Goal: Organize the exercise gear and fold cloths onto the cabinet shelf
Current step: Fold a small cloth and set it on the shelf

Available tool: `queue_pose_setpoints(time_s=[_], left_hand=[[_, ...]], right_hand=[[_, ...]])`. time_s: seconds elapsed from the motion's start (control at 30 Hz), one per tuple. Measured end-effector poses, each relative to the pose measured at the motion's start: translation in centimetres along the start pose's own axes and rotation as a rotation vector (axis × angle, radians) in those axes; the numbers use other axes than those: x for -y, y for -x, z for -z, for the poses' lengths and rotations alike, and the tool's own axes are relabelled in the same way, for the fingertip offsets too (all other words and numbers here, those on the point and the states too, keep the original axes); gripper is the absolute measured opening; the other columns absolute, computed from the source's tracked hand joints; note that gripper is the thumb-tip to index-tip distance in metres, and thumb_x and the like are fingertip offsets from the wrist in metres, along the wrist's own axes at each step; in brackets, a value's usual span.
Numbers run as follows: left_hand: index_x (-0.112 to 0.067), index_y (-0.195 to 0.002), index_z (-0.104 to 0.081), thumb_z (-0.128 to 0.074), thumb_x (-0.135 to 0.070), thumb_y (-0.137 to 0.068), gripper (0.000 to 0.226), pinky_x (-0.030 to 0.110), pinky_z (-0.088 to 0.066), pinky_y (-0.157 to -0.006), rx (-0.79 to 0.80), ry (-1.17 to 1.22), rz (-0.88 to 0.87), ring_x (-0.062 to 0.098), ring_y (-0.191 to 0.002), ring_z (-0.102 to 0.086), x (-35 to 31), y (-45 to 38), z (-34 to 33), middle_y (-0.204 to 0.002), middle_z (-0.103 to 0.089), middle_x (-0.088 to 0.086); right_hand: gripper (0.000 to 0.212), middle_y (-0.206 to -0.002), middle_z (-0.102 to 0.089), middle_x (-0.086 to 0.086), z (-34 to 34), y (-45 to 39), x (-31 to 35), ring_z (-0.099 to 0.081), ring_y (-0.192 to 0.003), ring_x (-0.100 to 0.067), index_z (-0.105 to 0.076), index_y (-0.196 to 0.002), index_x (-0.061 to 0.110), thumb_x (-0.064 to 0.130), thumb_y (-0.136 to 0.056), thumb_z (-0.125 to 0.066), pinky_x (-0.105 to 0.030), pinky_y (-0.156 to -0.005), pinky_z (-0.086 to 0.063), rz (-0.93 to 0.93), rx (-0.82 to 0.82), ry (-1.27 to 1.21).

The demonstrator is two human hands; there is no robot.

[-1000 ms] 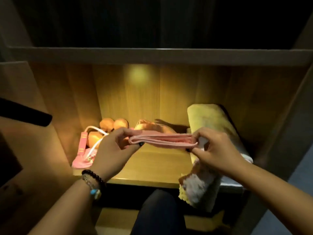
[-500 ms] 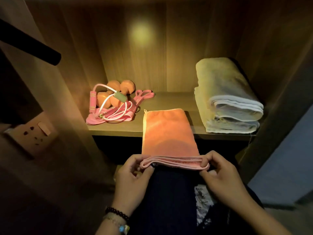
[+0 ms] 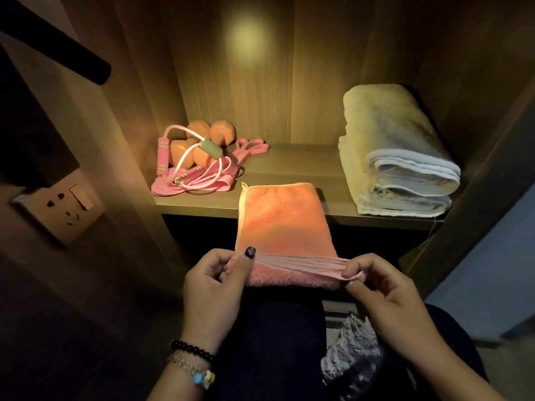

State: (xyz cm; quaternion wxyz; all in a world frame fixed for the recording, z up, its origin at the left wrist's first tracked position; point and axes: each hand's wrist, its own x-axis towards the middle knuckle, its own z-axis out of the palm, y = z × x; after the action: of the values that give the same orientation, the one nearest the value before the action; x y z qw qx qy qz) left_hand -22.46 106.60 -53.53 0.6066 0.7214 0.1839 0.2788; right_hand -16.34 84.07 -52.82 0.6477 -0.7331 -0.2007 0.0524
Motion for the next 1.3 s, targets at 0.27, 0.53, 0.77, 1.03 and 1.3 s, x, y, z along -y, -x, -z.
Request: queue_pose_setpoints(time_s=[0.27,0.53,0.77,1.03,1.3], left_hand=[[-0.014,-0.067,-0.068,-0.072,-0.054,-0.066,0.041,0.034,-0.044,-0.058,-0.022,-0.034,0.132,0.015,-0.061,-0.054,1.7,-0.4,-0.5,-0.072,-0.065,0.02],[-0.021,-0.06,-0.059,-0.071,-0.039,-0.068,0.024,0.024,-0.04,-0.053,-0.067,-0.391,0.053,0.008,-0.061,-0.054,2.1,-0.6,-1.0,-0.064,-0.06,-0.004],[-0.019,-0.074,-0.069,-0.072,0.008,-0.067,0.028,0.036,-0.045,-0.084,0.073,-0.68,-0.496,0.01,-0.095,-0.058,0.7,-0.5,-0.7,-0.097,-0.063,-0.01],[-0.017,-0.1,-0.076,-0.049,-0.015,-0.078,0.035,0.035,-0.047,-0.09,0.329,-0.676,-0.722,0.003,-0.105,-0.062,0.7,-0.4,0.6,-0.11,-0.07,-0.01],[-0.02,-0.12,-0.064,-0.047,-0.02,-0.076,0.047,0.038,-0.046,-0.097,0.485,-0.645,-0.54,0.009,-0.112,-0.053,0.8,-0.6,0.5,-0.114,-0.06,-0.011]], right_hand=[[0.012,-0.073,-0.069,-0.005,-0.9,-0.9,-0.9,-0.061,-0.063,-0.01,-0.067,-0.078,0.027,0.038,-0.074,-0.072,-0.021,-0.058,-0.045,-0.12,-0.117,0.062],[0.009,-0.075,-0.064,0.016,-2.6,-2.0,-1.8,-0.06,-0.07,-0.001,-0.073,-0.081,0.029,0.022,-0.077,-0.074,-0.017,-0.061,-0.049,0.095,-0.307,0.604],[0.041,-0.099,-0.069,-0.009,-3.1,-0.6,-3.0,-0.067,-0.066,-0.022,-0.075,-0.096,0.006,-0.017,-0.063,-0.066,-0.028,-0.044,-0.05,0.657,-0.093,0.856],[0.064,-0.118,-0.068,-0.001,-1.7,-0.1,-2.2,-0.069,-0.062,-0.021,-0.071,-0.115,0.014,-0.008,-0.055,-0.076,-0.031,-0.044,-0.055,0.498,0.072,0.991],[0.052,-0.118,-0.063,-0.002,-1.6,-0.5,-1.8,-0.066,-0.06,-0.026,-0.061,-0.128,0.014,0.011,-0.077,-0.069,-0.038,-0.047,-0.056,0.373,0.143,0.938]])
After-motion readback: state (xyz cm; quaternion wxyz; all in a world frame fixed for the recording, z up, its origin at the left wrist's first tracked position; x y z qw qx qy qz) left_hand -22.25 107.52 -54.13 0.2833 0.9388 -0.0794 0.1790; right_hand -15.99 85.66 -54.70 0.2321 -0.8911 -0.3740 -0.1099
